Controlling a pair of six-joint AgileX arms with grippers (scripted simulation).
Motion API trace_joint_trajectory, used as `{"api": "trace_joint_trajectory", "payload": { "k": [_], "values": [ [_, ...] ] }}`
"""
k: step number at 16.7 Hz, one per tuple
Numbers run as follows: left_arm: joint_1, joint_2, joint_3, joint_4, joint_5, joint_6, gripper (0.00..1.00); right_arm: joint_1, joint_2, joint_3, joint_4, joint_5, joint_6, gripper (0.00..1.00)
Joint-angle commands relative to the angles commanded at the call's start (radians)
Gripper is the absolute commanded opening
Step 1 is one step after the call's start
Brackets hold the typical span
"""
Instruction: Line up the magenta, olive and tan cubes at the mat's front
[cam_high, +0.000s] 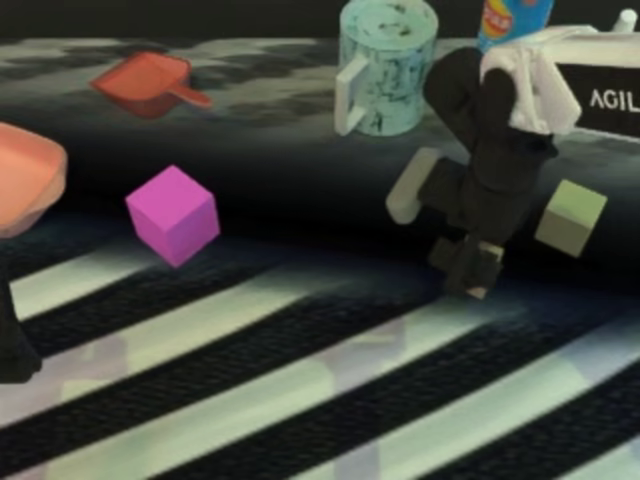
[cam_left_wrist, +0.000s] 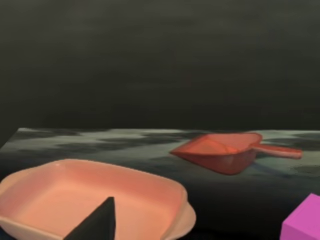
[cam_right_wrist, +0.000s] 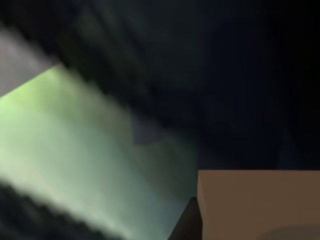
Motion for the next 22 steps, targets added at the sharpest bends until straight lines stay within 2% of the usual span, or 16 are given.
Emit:
{"api": "trace_joint_trajectory", "payload": {
  "k": [5, 11, 19, 22],
  "values": [
    [0.0, 0.0, 0.0, 0.0, 0.0, 0.0, 1.0, 0.006, -0.056, 0.099, -0.162, 0.0, -0.002, 0.0],
    [0.0, 0.0, 0.0, 0.0, 0.0, 0.0, 1.0, 0.014, -0.071, 0.084, -0.162, -0.001, -0.015, 0.0],
    [0.0, 0.0, 0.0, 0.0, 0.0, 0.0, 1.0, 0.209, -0.316, -0.192, -0.134, -0.008, -0.247, 0.0],
    [0.0, 0.0, 0.0, 0.0, 0.0, 0.0, 1.0, 0.243, -0.356, -0.235, -0.129, -0.009, -0.287, 0.0]
  ]
}}
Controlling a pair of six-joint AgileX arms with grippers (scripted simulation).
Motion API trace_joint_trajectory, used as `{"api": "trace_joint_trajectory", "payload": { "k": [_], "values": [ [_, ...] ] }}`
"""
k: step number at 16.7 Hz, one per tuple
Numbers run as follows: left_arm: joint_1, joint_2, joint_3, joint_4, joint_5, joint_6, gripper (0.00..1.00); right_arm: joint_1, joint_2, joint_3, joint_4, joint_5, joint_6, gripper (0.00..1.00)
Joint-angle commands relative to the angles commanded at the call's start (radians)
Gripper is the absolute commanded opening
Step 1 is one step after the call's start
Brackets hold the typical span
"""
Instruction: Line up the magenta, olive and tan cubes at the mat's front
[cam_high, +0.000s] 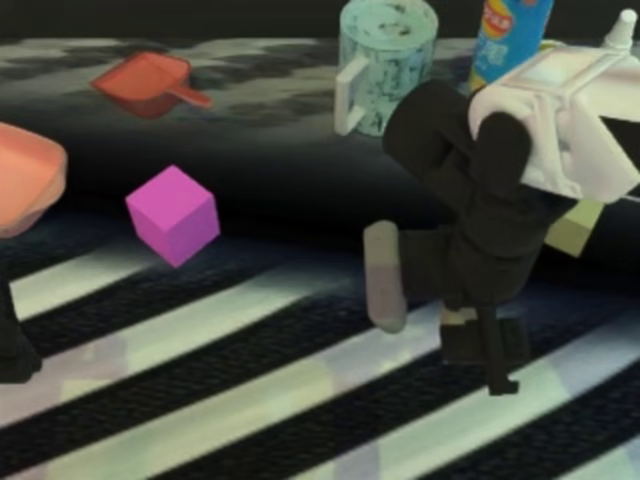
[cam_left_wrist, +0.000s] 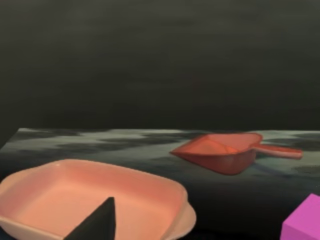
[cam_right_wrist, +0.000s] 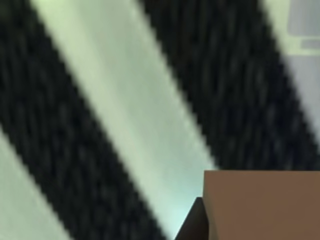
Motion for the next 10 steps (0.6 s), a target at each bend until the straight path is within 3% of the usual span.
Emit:
{"api": "trace_joint_trajectory", "payload": {
  "k": [5, 10],
  "values": [
    [0.0, 0.0, 0.0, 0.0, 0.0, 0.0, 1.0, -0.004, 0.009, -0.01, 0.015, 0.0, 0.004, 0.0],
    [0.0, 0.0, 0.0, 0.0, 0.0, 0.0, 1.0, -0.002, 0.062, -0.123, 0.195, 0.0, 0.006, 0.0]
  ]
}}
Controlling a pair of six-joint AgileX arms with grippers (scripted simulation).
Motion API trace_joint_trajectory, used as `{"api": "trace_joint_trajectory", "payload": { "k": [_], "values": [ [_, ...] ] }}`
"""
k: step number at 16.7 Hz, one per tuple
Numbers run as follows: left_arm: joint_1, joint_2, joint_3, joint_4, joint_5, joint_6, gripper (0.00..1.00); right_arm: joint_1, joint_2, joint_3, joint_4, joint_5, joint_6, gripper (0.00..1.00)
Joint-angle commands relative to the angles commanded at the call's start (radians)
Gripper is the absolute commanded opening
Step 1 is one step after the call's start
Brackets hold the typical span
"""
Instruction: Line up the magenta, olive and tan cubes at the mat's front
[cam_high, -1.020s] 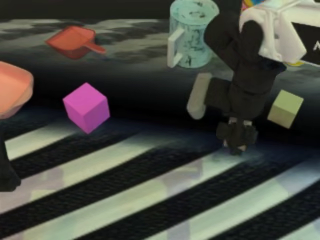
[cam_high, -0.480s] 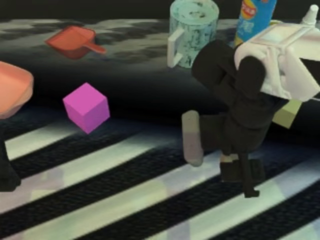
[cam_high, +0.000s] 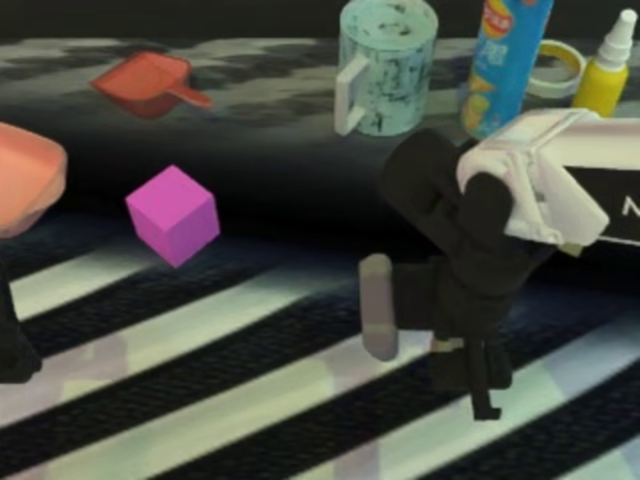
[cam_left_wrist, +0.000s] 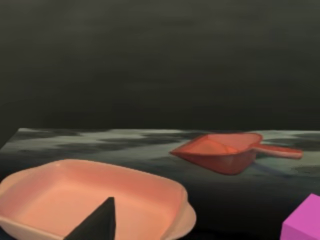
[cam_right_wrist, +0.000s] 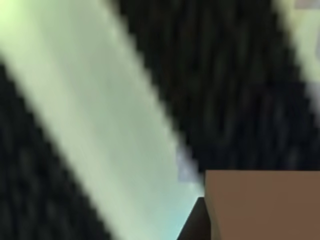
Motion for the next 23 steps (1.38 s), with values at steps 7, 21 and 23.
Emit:
{"api": "trace_joint_trajectory", "payload": {
  "k": [7, 21, 23],
  "values": [
    [0.0, 0.0, 0.0, 0.0, 0.0, 0.0, 1.0, 0.004, 0.029, -0.053, 0.073, 0.0, -0.003, 0.0],
    [0.0, 0.0, 0.0, 0.0, 0.0, 0.0, 1.0, 0.004, 0.029, -0.053, 0.073, 0.0, -0.003, 1.0],
    [0.0, 0.0, 0.0, 0.0, 0.0, 0.0, 1.0, 0.004, 0.029, -0.053, 0.073, 0.0, -0.003, 1.0]
  ]
}}
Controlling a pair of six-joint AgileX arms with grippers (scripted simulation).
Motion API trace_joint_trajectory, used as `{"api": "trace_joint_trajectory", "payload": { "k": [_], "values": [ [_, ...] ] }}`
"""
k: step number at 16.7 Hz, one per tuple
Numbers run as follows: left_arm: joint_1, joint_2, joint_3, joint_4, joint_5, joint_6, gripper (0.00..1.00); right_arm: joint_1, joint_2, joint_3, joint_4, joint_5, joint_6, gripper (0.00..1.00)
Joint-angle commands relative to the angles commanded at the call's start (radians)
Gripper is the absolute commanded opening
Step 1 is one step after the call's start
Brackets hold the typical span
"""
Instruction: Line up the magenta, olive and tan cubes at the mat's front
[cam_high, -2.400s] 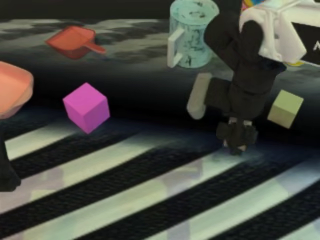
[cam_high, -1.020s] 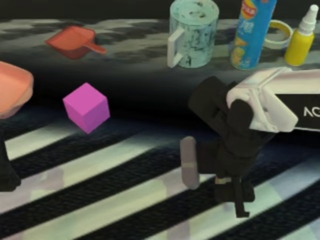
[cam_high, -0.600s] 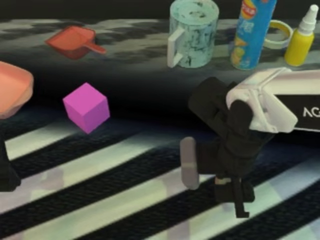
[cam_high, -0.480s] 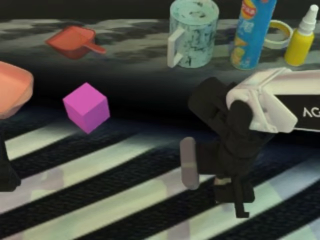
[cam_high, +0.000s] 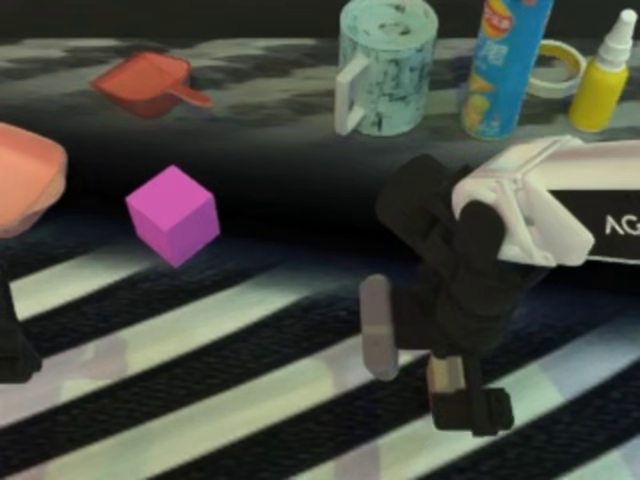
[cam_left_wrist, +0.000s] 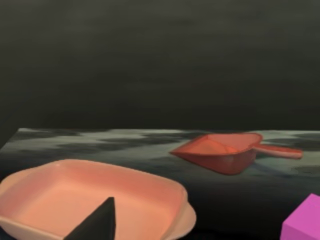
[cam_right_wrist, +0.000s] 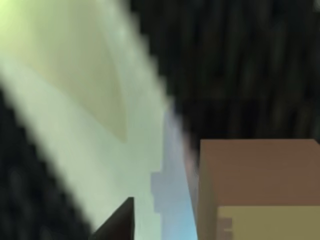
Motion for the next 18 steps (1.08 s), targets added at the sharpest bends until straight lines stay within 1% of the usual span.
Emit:
{"api": "trace_joint_trajectory", "payload": {
  "k": [8, 14, 18],
  "values": [
    [0.0, 0.0, 0.0, 0.0, 0.0, 0.0, 1.0, 0.0, -0.006, 0.015, -0.018, 0.0, -0.002, 1.0],
    [0.0, 0.0, 0.0, 0.0, 0.0, 0.0, 1.0, 0.002, -0.083, 0.149, -0.24, -0.001, -0.008, 1.0],
    [0.0, 0.0, 0.0, 0.0, 0.0, 0.0, 1.0, 0.002, -0.099, 0.168, -0.266, -0.001, -0.008, 1.0]
  ]
}}
